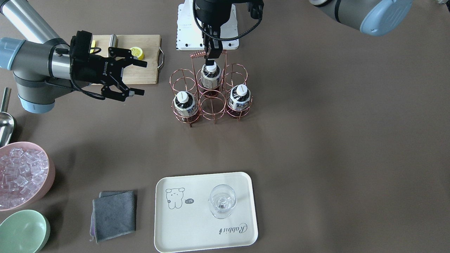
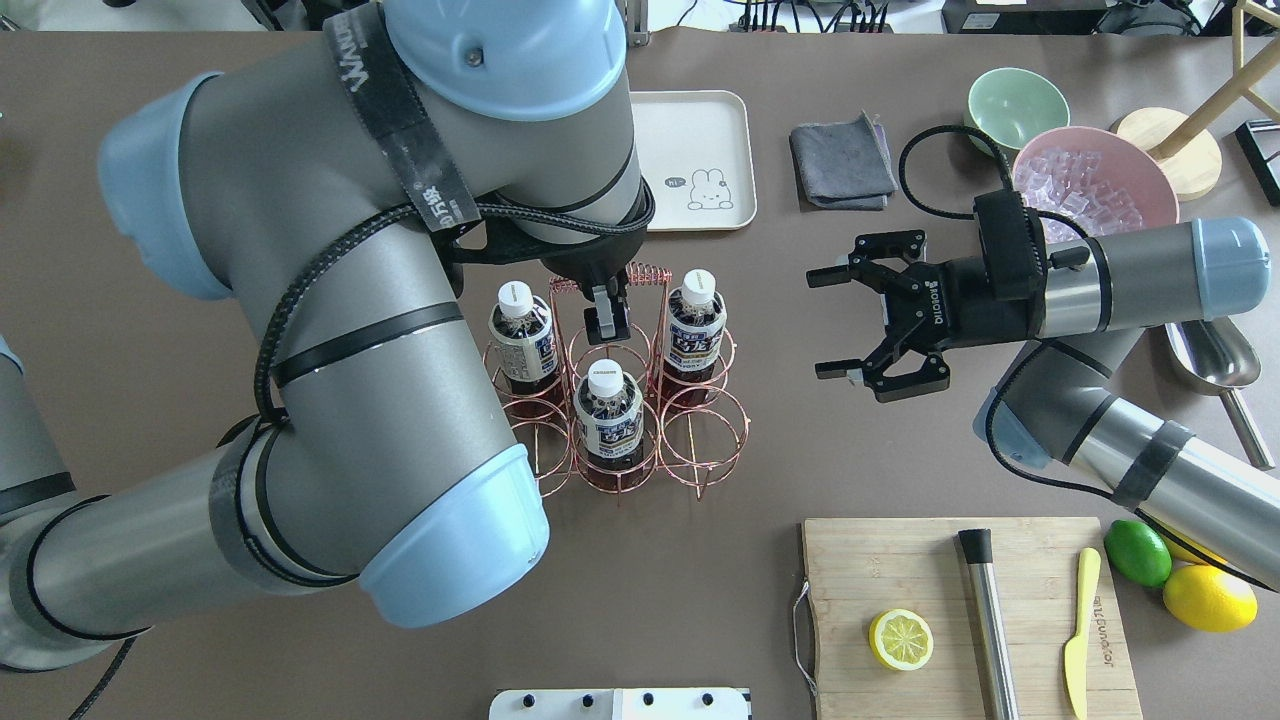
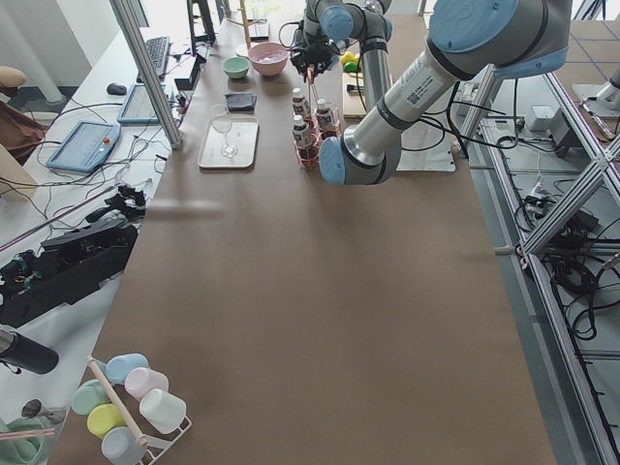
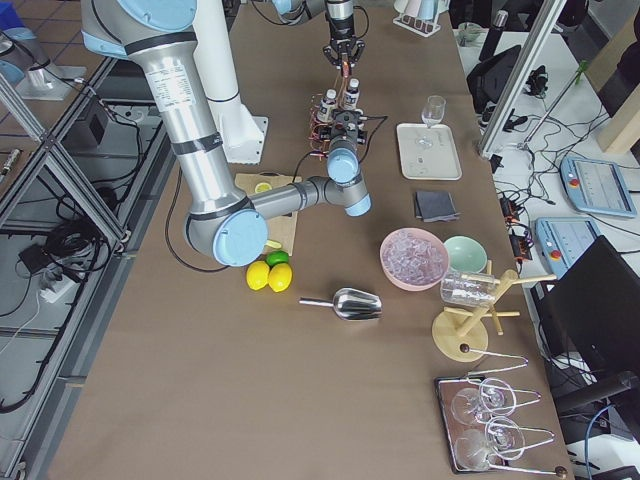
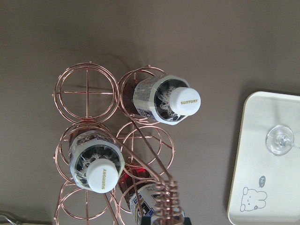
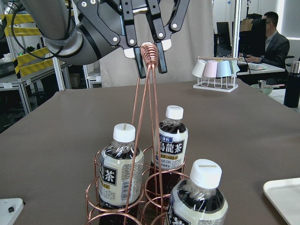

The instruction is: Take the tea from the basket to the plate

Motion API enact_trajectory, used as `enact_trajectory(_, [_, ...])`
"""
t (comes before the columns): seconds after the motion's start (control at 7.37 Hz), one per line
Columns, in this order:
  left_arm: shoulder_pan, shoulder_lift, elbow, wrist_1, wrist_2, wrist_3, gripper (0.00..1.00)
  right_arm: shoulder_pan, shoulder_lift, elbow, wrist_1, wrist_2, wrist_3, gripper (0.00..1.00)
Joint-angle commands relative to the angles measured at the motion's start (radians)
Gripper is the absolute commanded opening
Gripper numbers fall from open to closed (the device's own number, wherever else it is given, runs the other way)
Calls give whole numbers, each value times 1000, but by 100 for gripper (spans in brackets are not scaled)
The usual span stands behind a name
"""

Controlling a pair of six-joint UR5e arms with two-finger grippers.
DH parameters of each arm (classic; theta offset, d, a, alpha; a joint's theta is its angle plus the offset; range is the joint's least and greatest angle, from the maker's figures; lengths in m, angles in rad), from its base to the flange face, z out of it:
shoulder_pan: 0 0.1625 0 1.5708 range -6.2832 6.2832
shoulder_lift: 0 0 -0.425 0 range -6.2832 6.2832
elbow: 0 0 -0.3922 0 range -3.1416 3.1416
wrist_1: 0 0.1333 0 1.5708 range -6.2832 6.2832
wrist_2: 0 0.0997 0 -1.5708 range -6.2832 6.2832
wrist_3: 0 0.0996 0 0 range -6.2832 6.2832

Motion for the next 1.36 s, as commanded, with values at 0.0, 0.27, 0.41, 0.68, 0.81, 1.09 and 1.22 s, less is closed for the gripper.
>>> enact_trajectory(0.0, [3, 2, 0, 0, 0, 0, 0, -7, 76, -50, -47, -25, -2, 99])
enact_trajectory(0.27, [5, 14, -5, 0, 0, 0, 0, -19, 122, -98, -62, -56, -8, 99])
enact_trajectory(0.41, [6, 16, -3, -2, 0, 0, 0, -27, 138, -116, -62, -75, -8, 99])
enact_trajectory(0.68, [5, 16, -3, -3, 0, 0, 0, -32, 153, -132, -93, -108, -18, 99])
enact_trajectory(0.81, [6, 16, -3, -5, 0, 0, 0, -47, 166, -132, -93, -121, -18, 99])
enact_trajectory(1.09, [6, 16, -1, -5, 0, -2, 0, -78, 169, -127, -98, -137, -13, 99])
enact_trajectory(1.22, [6, 16, -1, -5, 0, -2, 0, -81, 170, -126, -99, -138, -13, 99])
